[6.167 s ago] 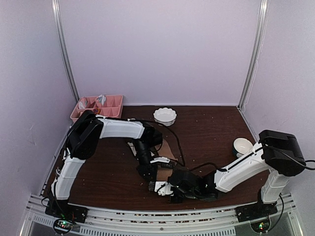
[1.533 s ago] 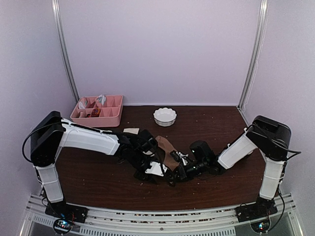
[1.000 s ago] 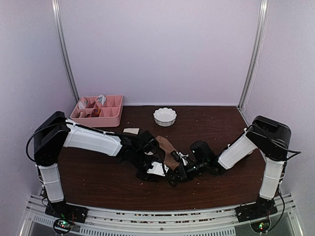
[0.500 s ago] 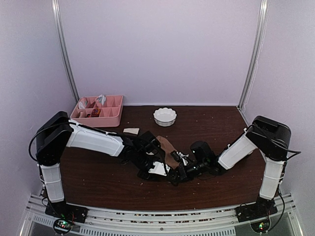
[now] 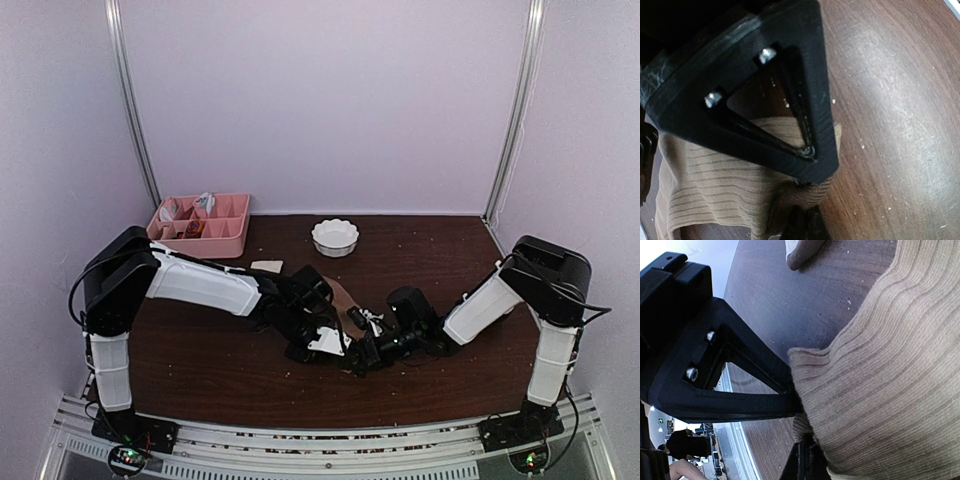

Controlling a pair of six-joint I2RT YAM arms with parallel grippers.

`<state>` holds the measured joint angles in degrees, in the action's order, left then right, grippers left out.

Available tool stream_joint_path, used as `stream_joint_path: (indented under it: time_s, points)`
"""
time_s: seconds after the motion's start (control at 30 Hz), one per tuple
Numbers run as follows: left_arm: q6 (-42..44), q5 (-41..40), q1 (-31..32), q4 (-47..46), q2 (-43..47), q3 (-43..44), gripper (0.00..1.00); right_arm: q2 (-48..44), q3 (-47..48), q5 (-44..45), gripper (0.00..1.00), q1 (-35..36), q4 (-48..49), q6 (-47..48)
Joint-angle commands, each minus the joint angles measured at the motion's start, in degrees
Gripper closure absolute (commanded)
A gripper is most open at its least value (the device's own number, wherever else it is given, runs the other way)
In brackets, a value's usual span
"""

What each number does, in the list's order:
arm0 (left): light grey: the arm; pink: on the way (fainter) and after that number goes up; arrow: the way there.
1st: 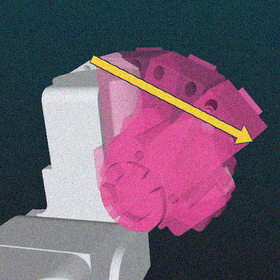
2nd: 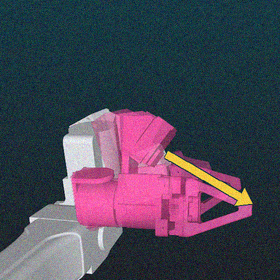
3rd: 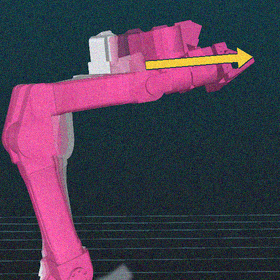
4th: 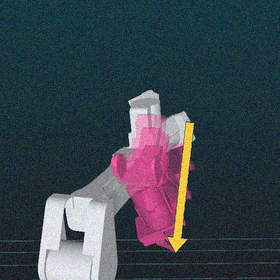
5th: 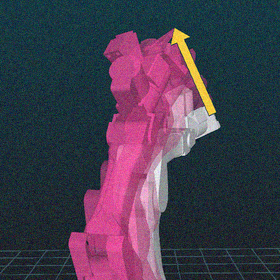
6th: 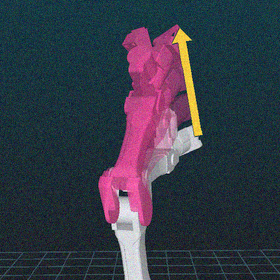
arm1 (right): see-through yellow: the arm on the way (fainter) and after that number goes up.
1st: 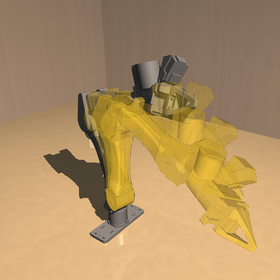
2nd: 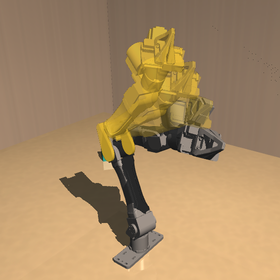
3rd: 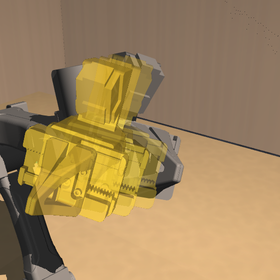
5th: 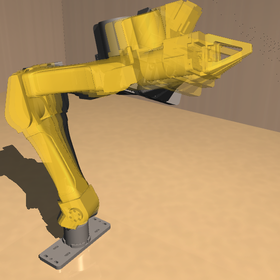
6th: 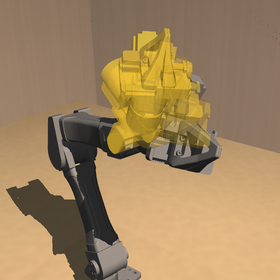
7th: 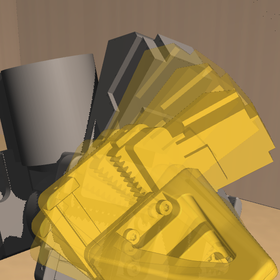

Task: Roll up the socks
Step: Roll the sock at the center of the board.

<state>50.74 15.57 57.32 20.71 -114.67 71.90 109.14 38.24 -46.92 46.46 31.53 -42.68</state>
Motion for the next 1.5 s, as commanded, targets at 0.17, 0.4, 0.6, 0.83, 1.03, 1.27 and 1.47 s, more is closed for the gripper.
stream_joint_path:
  time_s: [0.17, 0.4, 0.6, 0.83, 1.03, 1.27, 1.47]
  points:
    - [-2.7, -0.3, -1.6, 9.4, -3.8, 1.7, 1.0, -1.8, -4.6, 5.7, 0.9, -0.7, -1.7, 0.1]
    - [-9.1, 11.1, -4.8, 20.9, -4.4, 5.9, 1.0, -15.3, -11.9, 21.9, 0.67, 0.7, -1.9, 13.2]
    - [-11.9, 19.8, -5.0, 29.3, -5.6, 9.0, 1.0, -31.7, -21.7, 42.8, 0.6, 7.8, -0.2, 24.9]
    - [-11.4, 24.3, -5.0, 37.4, -9.8, 16.4, 1.0, -47.1, -22.6, 78.0, 0.0, 18.6, -13.1, 29.1]
    - [-12.6, 27.0, -5.0, 44.5, -15.9, 25.0, 1.0, -62.6, -29.8, 92.4, 0.0, 18.3, -15.8, 10.0]
    - [-14.6, 28.5, -5.0, 49.8, -21.6, 30.2, 1.0, -66.1, -36.1, 72.1, 0.05, 20.9, -7.4, 28.8]
    - [-16.3, 32.5, -5.8, 56.0, -27.6, 37.0, 1.0, -52.7, -30.3, 61.2, 0.2, 25.7, -4.0, 38.8]
